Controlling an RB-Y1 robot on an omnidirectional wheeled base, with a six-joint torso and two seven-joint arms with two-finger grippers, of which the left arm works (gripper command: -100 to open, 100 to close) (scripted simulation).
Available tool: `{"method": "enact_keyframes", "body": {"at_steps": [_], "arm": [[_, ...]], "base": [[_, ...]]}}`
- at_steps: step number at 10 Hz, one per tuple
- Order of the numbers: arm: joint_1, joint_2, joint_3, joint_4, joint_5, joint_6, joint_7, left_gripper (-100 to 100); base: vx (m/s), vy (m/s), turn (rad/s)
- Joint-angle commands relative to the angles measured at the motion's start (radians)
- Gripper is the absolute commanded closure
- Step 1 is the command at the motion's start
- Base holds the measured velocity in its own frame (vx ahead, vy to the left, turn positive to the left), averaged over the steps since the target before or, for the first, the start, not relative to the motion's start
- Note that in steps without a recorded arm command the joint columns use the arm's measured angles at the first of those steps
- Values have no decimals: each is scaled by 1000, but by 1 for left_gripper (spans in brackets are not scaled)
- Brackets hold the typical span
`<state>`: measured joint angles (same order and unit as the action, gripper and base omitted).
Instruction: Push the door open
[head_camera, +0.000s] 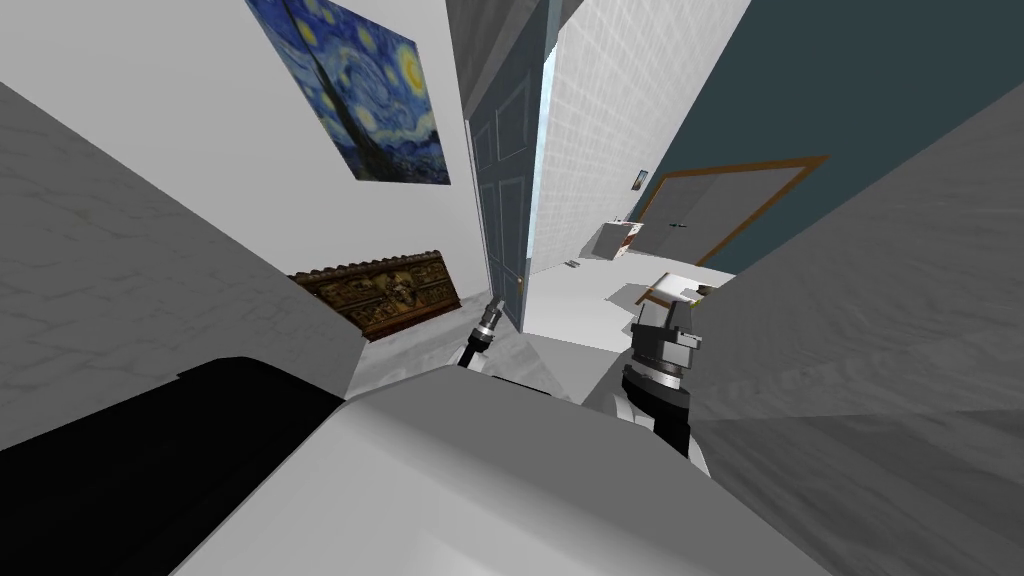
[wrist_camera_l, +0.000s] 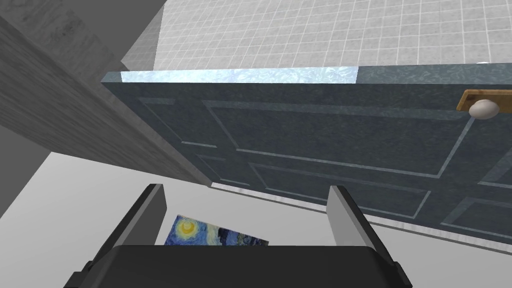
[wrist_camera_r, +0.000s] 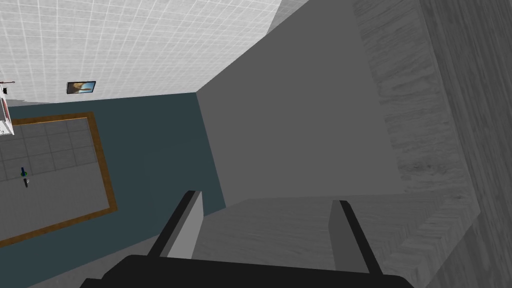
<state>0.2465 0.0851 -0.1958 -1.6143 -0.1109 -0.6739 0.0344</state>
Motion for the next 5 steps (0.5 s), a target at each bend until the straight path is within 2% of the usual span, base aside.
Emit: {"method": "enact_keyframes", "body": {"at_steps": [1,5], "arm": [[-19,5,-11,42,-3,-8,13,-100],[-61,12,-43,141,-13,-23,40,-100]], "base": [[98,74,-24],[89,79,-26]]}}
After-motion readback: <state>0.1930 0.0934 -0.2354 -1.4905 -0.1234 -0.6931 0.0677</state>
